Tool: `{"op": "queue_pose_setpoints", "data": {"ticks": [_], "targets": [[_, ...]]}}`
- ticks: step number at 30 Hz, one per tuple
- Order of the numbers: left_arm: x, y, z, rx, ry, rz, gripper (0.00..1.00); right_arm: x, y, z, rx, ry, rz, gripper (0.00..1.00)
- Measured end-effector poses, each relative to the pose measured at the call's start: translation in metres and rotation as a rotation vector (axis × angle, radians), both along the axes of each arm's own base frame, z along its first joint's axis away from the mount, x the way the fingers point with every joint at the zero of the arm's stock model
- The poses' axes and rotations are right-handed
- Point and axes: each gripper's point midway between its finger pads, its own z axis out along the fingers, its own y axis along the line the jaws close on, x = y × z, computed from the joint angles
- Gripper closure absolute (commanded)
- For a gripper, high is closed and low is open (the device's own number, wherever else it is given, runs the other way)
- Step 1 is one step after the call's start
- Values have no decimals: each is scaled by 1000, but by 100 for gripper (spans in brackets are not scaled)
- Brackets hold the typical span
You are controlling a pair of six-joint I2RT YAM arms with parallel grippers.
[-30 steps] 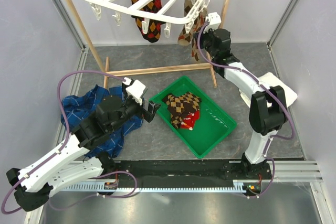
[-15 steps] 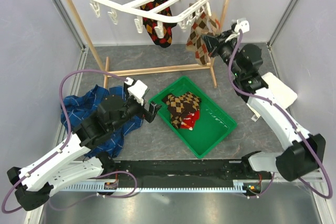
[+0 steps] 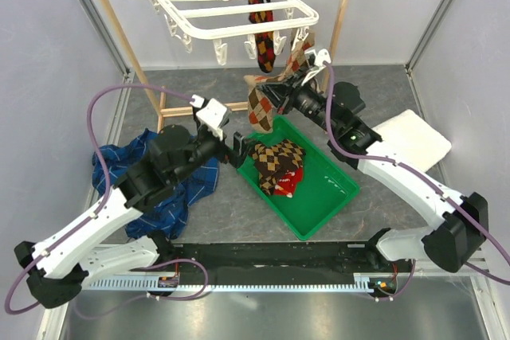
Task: Remove the socks clipped to the hanger
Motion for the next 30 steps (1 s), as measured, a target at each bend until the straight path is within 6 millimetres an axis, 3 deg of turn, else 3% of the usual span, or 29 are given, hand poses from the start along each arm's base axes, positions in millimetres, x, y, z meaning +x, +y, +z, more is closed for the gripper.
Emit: {"op": "queue_pose_setpoints", "data": {"ticks": [3, 6, 16, 18, 19, 20, 23, 24, 26, 27, 30], "targets": [[15, -12, 20, -24, -19, 22, 5, 0, 15, -11, -3, 38, 26, 98], [25, -22, 28, -36, -31, 31, 5, -3, 22, -14, -1, 59, 41, 99], [57, -45, 11, 2, -16, 88, 5, -7, 25, -5, 59, 98, 42, 100], [63, -46, 8, 8, -15, 108, 16, -8, 26, -3, 71, 107, 42, 100], [66, -47, 7, 7, -17, 117, 26, -8, 25, -2, 78, 112, 41, 99], [68, -47, 6, 7, -19, 124, 57, -9, 25, -1, 83, 114, 41, 99], [75, -50, 5, 8, -26, 137, 90, -10, 24, 2, 98, 123, 41, 92], [76, -51, 4, 10, -27, 137, 96, -10, 24, 2, 101, 125, 40, 87], [76, -53, 4, 10, -31, 130, 98, -9, 22, 1, 101, 138, 29, 82], [75, -54, 4, 10, -31, 123, 98, -9, 21, -1, 100, 145, 22, 71], [73, -54, 6, 3, -34, 111, 98, -8, 17, -6, 82, 176, -3, 53]]}}
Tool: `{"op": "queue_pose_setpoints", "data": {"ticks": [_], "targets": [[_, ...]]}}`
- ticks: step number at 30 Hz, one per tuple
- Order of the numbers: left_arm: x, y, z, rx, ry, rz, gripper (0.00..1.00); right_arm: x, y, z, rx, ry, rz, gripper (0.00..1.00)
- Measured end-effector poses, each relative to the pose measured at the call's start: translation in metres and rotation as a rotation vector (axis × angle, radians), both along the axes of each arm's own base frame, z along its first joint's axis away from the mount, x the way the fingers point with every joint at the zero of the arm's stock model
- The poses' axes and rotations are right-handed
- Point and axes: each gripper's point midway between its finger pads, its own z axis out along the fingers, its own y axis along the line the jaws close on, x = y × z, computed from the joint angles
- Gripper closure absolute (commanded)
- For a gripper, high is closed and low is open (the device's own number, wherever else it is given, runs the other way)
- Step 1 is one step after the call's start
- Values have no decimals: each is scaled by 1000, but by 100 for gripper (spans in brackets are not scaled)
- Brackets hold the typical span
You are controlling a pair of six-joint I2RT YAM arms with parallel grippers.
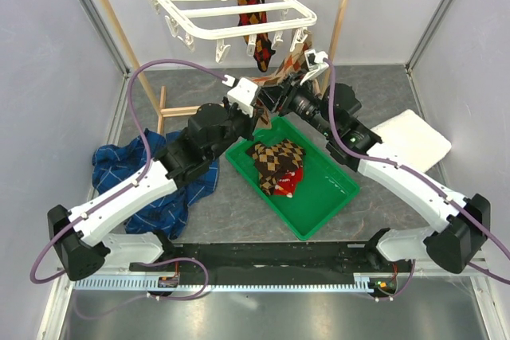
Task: Remove the socks clipped to the hanger
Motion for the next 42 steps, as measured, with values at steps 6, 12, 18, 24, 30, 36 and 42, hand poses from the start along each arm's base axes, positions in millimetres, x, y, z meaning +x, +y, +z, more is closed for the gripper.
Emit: {"op": "queue_pose_setpoints", "data": {"ticks": [6, 12, 18, 24, 30, 36, 42], "targets": [[-15, 4, 9, -18, -20, -53, 98, 1, -25, -3, -67, 85, -113, 39], [-26, 12, -6, 11, -36, -86, 98, -1, -77, 37, -81, 112, -329, 37], [-32, 9, -22, 39, -23, -126, 98, 14, -111, 103, -46, 63, -530, 37], [-35, 7, -18, 29, -30, -147, 98, 49, -107, 102, -114, 91, -647, 39], [-37, 4, -20, 29, -26, -168, 98, 71, -95, 60, -232, 158, -677, 40], [-40, -2, -25, 39, -14, -191, 98, 75, -95, 60, -241, 153, -690, 40], [-40, -3, -25, 38, -14, -192, 98, 85, -95, 68, -252, 126, -727, 42]]}}
